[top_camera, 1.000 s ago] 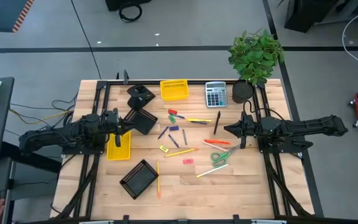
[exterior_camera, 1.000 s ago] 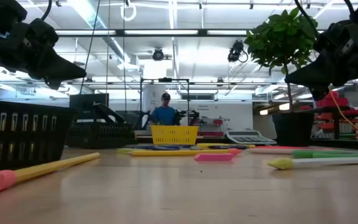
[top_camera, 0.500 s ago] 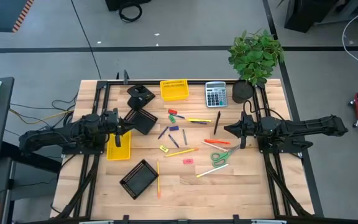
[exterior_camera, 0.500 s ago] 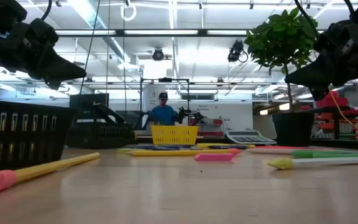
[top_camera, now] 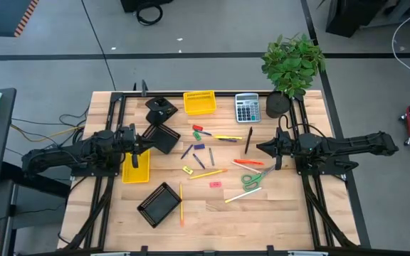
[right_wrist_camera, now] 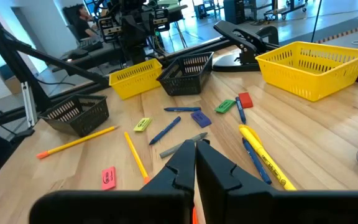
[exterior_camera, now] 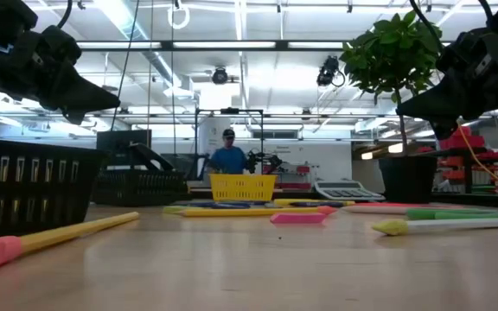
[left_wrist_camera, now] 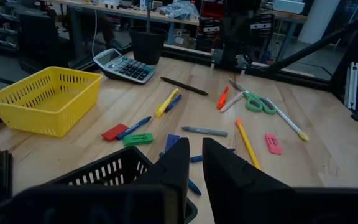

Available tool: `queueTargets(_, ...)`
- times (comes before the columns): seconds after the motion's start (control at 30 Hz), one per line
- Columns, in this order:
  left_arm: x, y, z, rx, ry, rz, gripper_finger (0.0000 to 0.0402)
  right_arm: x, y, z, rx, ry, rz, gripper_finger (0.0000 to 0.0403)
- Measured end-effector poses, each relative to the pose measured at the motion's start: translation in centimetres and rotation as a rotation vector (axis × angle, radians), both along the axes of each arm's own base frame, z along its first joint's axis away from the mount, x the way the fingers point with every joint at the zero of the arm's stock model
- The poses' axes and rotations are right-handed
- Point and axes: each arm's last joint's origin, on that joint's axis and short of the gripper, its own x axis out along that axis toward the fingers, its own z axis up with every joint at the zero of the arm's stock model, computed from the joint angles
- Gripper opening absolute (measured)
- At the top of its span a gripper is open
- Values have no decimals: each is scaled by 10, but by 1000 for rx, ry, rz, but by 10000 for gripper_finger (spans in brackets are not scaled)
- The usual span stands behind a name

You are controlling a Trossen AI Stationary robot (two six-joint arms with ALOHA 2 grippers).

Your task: Sort crayons/erasers/pens/pencils in bins

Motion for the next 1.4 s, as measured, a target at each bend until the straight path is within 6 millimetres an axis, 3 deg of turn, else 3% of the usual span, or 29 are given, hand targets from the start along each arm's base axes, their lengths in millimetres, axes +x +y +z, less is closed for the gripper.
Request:
queueTargets(1.07, 0, 0, 0, 1, 0, 0, 54, 0, 0, 0, 0, 1, 0, 21)
queueTargets(1.2, 1, 0, 5, 152, -17, -18, 51, 0, 0, 0, 0, 1, 0, 21)
queueTargets(1.4, 2, -3, 10, -378, -166, -62, 60, 0, 0, 0, -25, 6, -6, 21)
